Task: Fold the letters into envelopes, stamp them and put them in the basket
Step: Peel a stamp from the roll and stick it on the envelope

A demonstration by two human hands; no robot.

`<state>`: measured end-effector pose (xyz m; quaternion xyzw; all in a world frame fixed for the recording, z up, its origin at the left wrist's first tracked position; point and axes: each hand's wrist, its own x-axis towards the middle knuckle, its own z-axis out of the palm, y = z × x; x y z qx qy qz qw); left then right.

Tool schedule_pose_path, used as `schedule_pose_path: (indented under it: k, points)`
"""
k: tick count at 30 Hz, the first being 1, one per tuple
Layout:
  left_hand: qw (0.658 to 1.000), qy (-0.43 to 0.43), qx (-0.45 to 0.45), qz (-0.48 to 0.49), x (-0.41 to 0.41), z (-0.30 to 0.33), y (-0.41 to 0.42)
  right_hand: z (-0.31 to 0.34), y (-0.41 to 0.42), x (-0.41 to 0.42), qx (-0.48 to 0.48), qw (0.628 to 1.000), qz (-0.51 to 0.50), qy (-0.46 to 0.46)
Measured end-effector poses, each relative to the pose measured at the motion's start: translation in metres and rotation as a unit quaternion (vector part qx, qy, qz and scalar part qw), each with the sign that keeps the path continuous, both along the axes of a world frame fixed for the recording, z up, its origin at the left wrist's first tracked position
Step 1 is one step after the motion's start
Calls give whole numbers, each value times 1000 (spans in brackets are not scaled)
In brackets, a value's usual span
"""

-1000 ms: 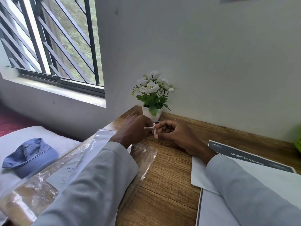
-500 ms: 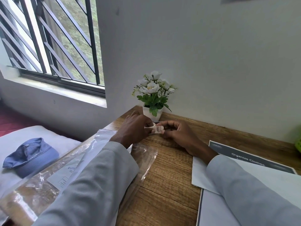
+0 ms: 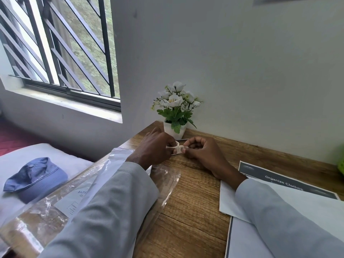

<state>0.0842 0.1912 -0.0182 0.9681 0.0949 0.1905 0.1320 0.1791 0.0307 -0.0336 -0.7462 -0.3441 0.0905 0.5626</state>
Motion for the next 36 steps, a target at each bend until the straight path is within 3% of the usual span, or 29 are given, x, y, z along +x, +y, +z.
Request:
schedule_pose_path:
  k: [6, 13, 18, 22, 27, 36]
  points:
    - [1000, -1, -12, -7, -3, 4, -2, -3, 0, 2, 15, 1000, -26, 1]
    - [999, 22, 37, 5, -9, 9, -1, -6, 3, 8, 21, 998, -54, 0]
    - [998, -7, 61, -13, -9, 8, -4, -6, 5, 7, -18, 987, -101, -125]
    - [999, -15, 30, -35, -8, 7, -4, -5, 7, -2, -46, 969, -78, -228]
    - [998, 23, 15, -54, -13, 10, -9, -7, 7, -4, -81, 971, -43, -222]
    - [998, 13, -20, -57, -6, 3, -4, -6, 7, -6, -101, 964, -41, -241]
